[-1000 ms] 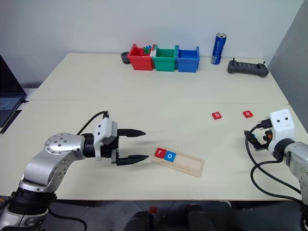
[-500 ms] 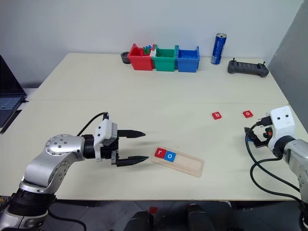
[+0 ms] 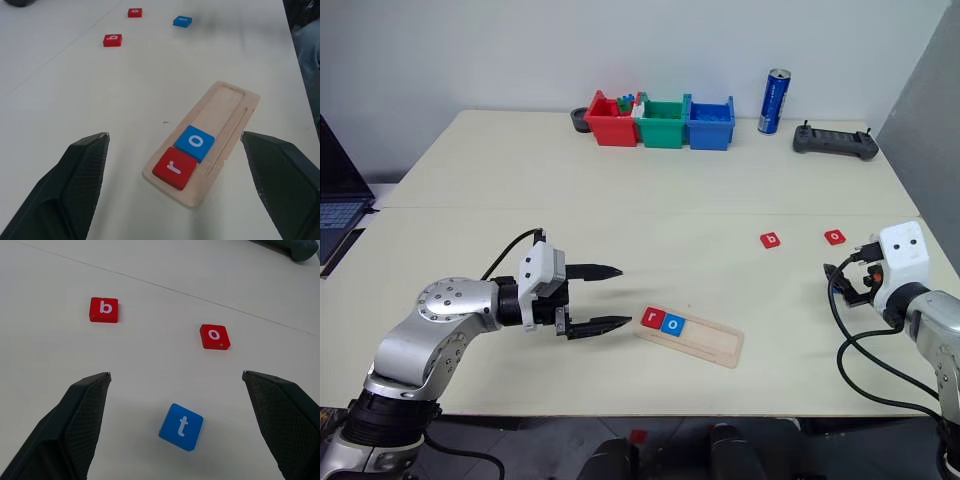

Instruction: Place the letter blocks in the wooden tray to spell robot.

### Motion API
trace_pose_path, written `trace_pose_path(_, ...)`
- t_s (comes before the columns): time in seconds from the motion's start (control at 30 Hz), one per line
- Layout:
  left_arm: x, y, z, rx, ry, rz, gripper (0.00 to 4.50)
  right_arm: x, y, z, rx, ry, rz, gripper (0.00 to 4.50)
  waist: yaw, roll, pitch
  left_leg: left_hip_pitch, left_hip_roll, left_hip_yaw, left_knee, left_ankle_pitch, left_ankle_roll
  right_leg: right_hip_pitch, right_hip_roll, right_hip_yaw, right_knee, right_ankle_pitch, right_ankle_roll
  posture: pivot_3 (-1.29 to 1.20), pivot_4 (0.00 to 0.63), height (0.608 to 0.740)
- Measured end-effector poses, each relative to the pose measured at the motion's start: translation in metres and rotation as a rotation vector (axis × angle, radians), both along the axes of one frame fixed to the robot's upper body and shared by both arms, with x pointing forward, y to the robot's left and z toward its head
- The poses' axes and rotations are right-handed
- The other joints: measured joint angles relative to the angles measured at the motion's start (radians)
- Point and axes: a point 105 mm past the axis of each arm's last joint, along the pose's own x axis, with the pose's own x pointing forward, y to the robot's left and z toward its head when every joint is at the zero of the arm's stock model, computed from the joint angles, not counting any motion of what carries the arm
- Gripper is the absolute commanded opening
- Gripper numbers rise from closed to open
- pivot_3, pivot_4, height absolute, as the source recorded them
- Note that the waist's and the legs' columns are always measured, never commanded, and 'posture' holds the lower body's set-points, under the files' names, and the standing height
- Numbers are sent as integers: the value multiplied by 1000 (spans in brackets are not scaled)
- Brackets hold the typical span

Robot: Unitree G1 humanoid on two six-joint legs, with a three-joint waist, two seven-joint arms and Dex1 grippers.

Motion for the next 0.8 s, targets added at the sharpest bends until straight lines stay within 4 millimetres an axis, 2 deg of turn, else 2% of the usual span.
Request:
trace_pose_path(0.13, 1, 1, -1, 0, 11, 16, 4447, 5, 14, 1, 21, -2, 76, 4500, -3, 0, 0, 0, 0, 0, 0, 0, 0, 0, 0, 0, 0, 0, 0, 0, 150, 740)
trace_pose_path(0.3, 3, 1, 0, -5, 6, 26, 4447, 31, 54, -2, 76, -3, 197, 4500, -20, 0, 0, 0, 0, 0, 0, 0, 0, 0, 0, 0, 0, 1, -1, 0, 150, 740)
trace_pose_path(0.47, -1, 6, -4, -12, 28, 34, 4447, 58, 77, -23, 103, 27, 213, 4500, -21, 0, 0, 0, 0, 0, -1, 0, 0, -1, 0, -1, 0, 1, -2, 0, 150, 740)
trace_pose_path(0.63, -4, 16, -4, 4, 34, 46, 4447, 81, 92, -48, 88, 54, 217, 4500, -22, 1, 1, -1, 0, 0, -1, 0, 0, -2, -1, -1, 0, 1, -2, 0, 150, 740)
trace_pose_path(0.8, -8, 27, -12, 39, 52, 76, 4447, 88, 93, -45, 57, 25, 247, 4500, -21, 2, 1, -1, 0, -1, -1, 0, 0, -2, -1, -1, 0, 1, -2, 0, 150, 740)
